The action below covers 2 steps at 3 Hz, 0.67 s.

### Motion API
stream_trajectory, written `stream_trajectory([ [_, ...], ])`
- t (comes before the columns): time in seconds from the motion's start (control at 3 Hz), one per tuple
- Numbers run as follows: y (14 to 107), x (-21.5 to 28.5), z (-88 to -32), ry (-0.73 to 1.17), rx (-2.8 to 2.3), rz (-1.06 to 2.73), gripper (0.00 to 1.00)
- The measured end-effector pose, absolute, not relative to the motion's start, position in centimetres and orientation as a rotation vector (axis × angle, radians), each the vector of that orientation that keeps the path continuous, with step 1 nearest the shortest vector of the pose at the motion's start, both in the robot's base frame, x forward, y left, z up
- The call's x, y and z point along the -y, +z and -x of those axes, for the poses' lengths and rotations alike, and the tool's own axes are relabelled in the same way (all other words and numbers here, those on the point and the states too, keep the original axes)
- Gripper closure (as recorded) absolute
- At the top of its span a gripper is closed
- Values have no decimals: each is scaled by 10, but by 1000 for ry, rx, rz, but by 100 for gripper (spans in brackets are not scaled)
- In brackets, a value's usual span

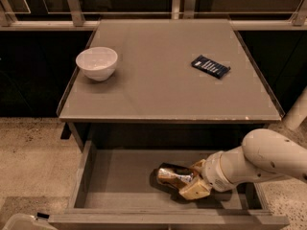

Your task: Place orange can into top drawer

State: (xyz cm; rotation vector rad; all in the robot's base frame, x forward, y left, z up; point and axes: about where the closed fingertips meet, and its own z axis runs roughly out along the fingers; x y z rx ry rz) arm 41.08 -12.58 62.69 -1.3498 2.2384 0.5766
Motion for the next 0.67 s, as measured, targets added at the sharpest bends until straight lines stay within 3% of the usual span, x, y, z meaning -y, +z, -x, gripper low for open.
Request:
stream_trajectory([
  [0.67, 627, 126, -411, 577, -2238, 1350, 58],
])
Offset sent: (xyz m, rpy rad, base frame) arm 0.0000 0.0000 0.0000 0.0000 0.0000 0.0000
